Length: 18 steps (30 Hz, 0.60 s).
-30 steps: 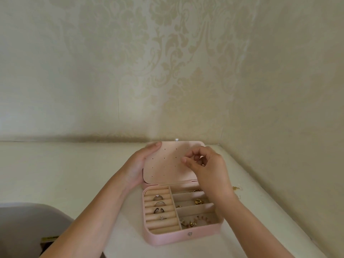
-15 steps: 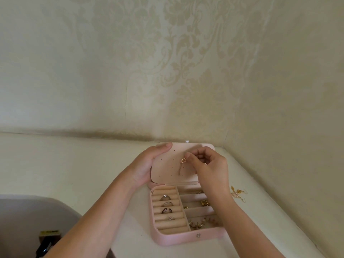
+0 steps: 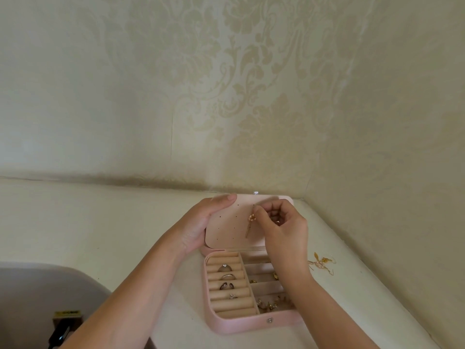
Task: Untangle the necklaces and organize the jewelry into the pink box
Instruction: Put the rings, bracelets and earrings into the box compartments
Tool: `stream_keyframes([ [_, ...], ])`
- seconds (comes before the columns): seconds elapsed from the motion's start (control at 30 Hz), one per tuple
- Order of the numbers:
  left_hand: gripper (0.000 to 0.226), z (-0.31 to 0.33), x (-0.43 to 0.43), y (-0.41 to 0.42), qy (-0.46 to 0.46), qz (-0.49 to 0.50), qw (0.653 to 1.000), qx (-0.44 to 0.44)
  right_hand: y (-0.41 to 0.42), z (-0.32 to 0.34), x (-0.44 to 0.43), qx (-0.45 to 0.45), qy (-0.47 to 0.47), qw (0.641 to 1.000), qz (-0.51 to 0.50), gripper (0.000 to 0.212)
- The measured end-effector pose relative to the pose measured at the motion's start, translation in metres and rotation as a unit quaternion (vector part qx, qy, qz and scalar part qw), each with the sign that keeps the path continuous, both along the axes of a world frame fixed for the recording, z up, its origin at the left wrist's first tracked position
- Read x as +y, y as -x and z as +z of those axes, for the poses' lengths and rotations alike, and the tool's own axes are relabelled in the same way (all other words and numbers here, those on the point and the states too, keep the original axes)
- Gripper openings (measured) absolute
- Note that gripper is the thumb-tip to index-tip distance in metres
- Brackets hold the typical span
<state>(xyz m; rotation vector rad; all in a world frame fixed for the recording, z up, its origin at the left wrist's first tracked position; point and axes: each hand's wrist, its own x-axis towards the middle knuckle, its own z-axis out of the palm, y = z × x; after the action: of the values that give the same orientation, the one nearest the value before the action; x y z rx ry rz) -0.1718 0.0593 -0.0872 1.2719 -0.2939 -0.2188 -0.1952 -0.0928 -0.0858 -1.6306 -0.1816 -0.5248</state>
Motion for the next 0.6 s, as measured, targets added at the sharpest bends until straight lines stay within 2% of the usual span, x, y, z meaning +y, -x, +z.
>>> stream_keyframes([
  [0.1, 0.049, -0.0014, 0.0012, -0.0023, -0.014, 0.003, 1.000, -0.009, -0.0007, -0.0011, 0.0004, -0.008, -0.003, 1.000, -0.005, 0.011],
  [0.27, 0.056, -0.0044, 0.0025, -0.0056, -0.025, 0.002, 1.000, -0.018, 0.0011, -0.0007, 0.0016, -0.007, 0.016, 1.000, -0.008, 0.014],
  [0.53, 0.037, -0.0080, 0.0010, -0.0087, -0.038, 0.011, 0.999, -0.033, 0.0015, 0.0020, 0.0071, -0.019, 0.110, 0.993, -0.039, 0.015],
  [0.6, 0.026, -0.0087, 0.0014, -0.0097, -0.035, 0.011, 0.999, -0.032, 0.0013, 0.0026, 0.0059, -0.015, 0.115, 0.993, -0.031, 0.014],
])
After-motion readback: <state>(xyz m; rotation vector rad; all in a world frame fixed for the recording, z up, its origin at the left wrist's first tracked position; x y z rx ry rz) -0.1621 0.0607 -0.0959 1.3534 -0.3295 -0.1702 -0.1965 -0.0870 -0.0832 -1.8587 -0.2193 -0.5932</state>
